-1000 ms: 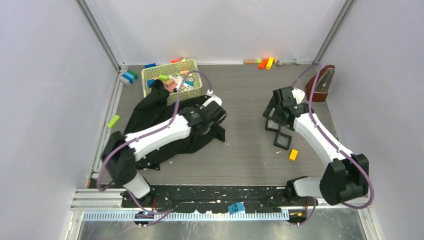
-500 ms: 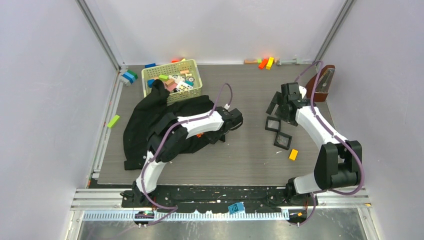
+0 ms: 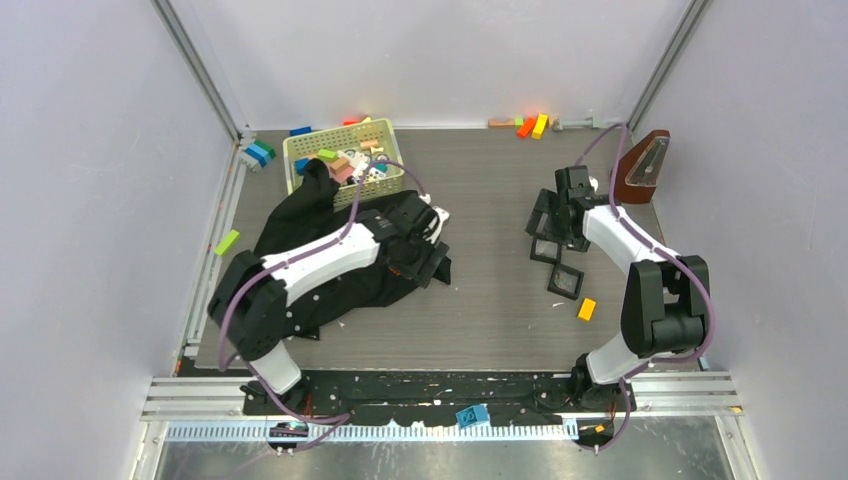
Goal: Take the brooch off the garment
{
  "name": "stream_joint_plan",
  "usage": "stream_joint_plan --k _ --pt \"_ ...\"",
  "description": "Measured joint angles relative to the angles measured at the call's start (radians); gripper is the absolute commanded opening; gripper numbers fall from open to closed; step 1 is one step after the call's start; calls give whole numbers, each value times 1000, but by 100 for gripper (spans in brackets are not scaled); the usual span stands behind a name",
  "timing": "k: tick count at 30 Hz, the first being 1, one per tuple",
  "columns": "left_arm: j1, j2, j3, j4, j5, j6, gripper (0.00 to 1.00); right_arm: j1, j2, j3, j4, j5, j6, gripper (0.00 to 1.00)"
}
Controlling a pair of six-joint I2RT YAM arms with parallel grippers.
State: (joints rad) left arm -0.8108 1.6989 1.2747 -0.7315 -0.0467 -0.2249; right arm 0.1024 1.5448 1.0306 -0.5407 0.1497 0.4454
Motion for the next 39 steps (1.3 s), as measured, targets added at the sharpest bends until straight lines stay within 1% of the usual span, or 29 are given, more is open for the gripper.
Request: stream_joint_plan --k 2,5,10,13,17,23,25,26,31,36,39 --pt "21 -61 -59 58 72 0 72 0 10 0 12 -8 -5 96" --pt "19 -120 -128 150 173 1 75 0 31 0 25 -14 -16 96" --pt "14 -178 -257 319 293 4 76 0 61 0 42 -20 -47 96" --pt "16 -205 -339 415 333 6 76 0 65 -1 52 -23 -57 96" --pt "26 -247 -421 510 336 4 76 -2 74 -3 63 -22 -66 93" --pt "34 -282 -461 562 307 -2 76 -2 132 -3 51 -20 -69 92" --pt "35 -297 -466 568 300 -2 76 -4 141 -3 46 -19 -69 88" --pt "35 -306 -468 571 297 -3 76 -4 144 -3 44 -18 -69 84" --pt "35 -332 -472 590 285 -3 76 -6 146 -3 43 -22 -69 78" --pt "35 -344 -484 597 269 -3 75 -6 140 -3 36 -42 -68 66" --pt "35 -344 -487 600 251 -4 73 -6 112 -9 37 -78 -65 64"
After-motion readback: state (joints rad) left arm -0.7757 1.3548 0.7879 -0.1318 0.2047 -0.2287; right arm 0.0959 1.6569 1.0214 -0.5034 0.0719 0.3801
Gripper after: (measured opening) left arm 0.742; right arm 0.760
